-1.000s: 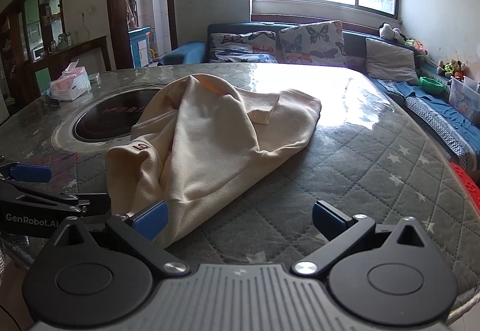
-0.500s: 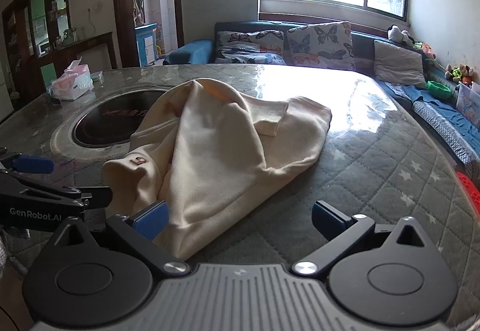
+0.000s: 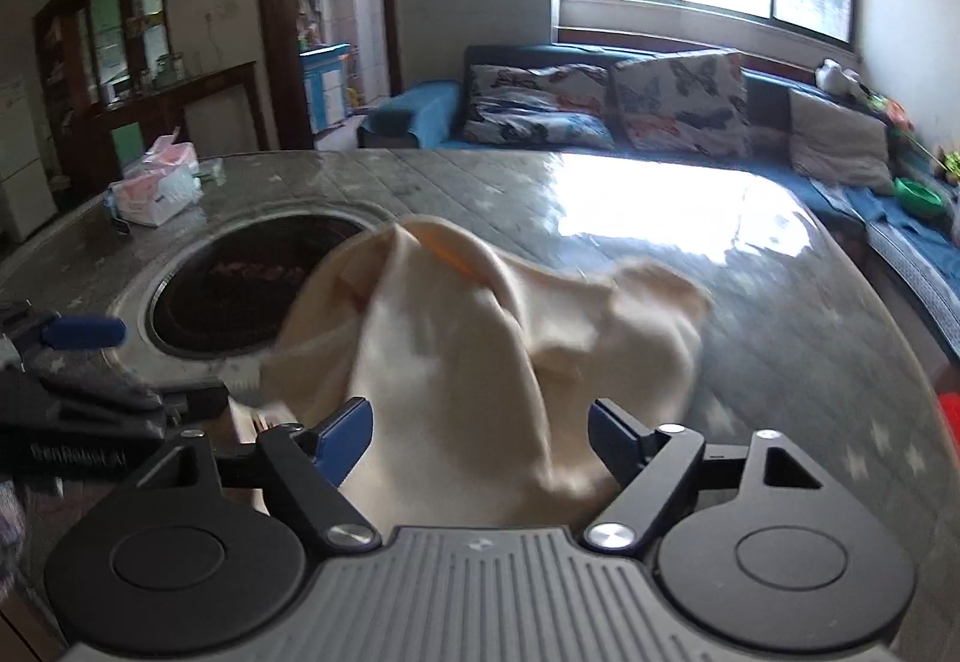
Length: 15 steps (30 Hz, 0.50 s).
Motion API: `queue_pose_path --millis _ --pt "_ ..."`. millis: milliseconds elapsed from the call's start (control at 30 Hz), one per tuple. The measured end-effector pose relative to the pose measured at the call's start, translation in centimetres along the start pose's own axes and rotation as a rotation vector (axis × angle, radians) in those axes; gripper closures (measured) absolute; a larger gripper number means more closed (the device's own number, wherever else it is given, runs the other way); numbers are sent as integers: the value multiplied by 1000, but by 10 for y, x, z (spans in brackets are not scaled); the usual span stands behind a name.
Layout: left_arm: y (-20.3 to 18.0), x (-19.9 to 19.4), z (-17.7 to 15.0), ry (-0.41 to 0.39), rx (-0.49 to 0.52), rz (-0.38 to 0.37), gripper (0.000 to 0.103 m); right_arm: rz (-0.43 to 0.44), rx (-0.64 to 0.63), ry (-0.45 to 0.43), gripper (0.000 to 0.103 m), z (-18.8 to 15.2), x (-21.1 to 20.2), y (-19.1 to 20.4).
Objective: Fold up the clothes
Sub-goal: 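Grasp the sweatshirt fabric with the right gripper while the left gripper approaches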
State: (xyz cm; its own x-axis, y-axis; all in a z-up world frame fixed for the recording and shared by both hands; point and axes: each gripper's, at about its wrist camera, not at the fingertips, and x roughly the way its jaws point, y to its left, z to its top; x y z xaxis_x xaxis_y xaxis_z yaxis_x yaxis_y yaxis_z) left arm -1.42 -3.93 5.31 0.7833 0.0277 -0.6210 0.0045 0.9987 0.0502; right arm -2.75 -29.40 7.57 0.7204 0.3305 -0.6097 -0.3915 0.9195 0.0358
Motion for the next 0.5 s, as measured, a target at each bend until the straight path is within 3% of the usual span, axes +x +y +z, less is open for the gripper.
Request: queue_pose_path --millis 333,500 --pt "15 9 9 5 -10 7 12 53 -102 18 42 52 59 27" --pt "17 17 14 9 -8 11 12 47 -135 57 50 57 85 32"
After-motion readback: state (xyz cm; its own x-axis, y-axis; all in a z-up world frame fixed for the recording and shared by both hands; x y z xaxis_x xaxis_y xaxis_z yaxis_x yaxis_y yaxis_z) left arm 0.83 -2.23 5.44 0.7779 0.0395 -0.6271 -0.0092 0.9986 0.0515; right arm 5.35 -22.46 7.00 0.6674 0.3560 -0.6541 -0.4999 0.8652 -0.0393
